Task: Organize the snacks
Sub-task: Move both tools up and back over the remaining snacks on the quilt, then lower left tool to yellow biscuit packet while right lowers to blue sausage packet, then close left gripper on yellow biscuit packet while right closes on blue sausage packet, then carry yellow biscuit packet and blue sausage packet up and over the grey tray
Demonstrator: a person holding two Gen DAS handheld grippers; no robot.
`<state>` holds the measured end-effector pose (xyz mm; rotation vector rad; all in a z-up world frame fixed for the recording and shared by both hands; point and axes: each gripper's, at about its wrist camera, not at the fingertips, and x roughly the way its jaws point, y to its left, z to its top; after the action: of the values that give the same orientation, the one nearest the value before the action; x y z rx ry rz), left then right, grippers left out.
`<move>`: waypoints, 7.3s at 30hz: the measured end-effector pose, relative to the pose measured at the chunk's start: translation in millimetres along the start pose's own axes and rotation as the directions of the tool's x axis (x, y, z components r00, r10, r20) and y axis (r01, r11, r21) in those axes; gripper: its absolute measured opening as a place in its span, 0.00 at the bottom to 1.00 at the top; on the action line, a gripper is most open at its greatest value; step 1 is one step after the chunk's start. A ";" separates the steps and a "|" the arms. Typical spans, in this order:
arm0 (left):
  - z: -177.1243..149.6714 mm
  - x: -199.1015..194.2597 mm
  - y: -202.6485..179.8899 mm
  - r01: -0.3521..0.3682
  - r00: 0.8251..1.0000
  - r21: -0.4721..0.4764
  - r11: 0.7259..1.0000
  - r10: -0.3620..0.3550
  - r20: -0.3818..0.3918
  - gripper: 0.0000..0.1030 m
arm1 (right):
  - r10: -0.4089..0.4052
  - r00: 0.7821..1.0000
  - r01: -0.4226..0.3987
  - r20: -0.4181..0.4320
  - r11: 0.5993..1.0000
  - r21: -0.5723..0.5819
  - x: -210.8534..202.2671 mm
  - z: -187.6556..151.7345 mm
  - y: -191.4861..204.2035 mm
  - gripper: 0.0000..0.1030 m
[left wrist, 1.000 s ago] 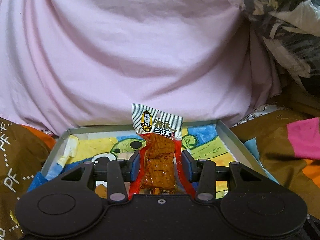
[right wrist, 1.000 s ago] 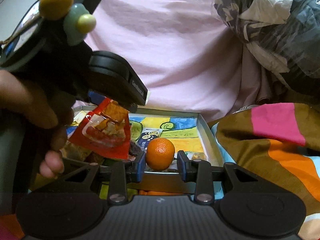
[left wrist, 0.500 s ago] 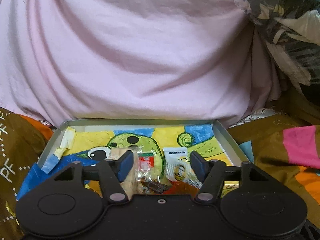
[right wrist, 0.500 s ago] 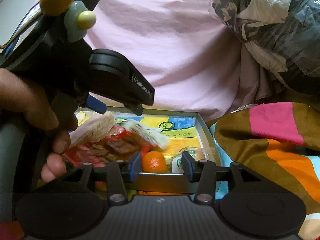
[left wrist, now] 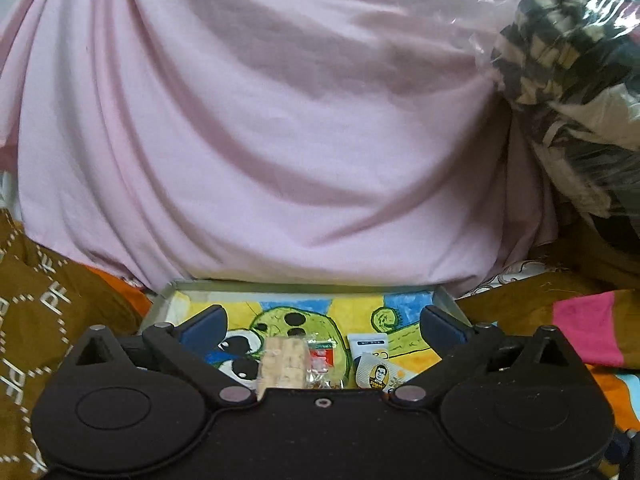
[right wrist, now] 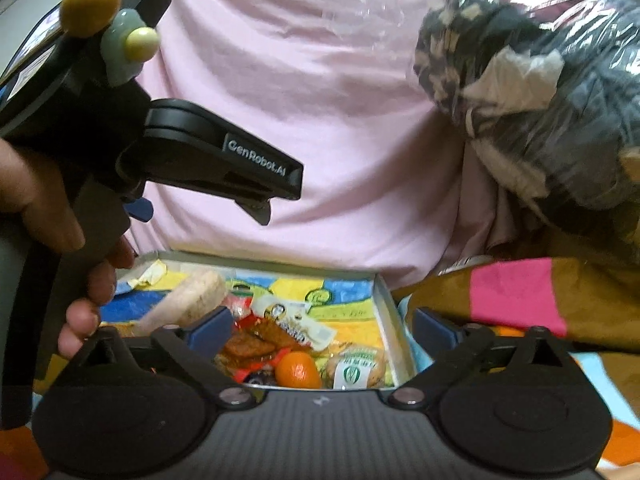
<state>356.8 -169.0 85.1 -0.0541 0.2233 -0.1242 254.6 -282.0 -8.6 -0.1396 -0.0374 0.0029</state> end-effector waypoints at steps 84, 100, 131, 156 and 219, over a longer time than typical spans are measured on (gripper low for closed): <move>-131.1 -175.9 161.9 -0.136 0.908 0.071 0.988 0.153 -0.389 0.99 | 0.231 0.833 -0.229 -0.504 0.971 0.067 -103.6 -24.7 51.1 1.00; -129.4 -134.7 171.3 -0.142 0.913 0.111 0.984 0.174 -0.369 0.99 | 0.263 0.811 -0.283 -0.522 0.958 0.044 -53.3 -43.6 45.2 1.00; -141.6 -65.9 168.9 0.041 0.826 0.037 0.998 -0.013 -0.564 0.82 | 0.447 0.736 -0.385 -0.509 0.894 0.228 -10.8 -63.5 50.0 0.99; -149.6 -68.1 143.4 -0.014 0.826 0.069 0.997 0.051 -0.562 0.49 | 0.340 0.773 -0.351 -0.535 0.932 0.085 -19.2 -64.6 77.6 0.88; -23.8 -14.1 87.4 -0.142 0.939 0.097 0.985 0.165 -0.303 0.49 | 0.114 0.990 -0.089 0.084 0.963 -0.255 -3.9 8.0 51.3 0.87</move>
<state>348.0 -81.6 59.0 0.0575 0.5361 0.0163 250.4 -230.2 -8.0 -0.3952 -0.1286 0.1079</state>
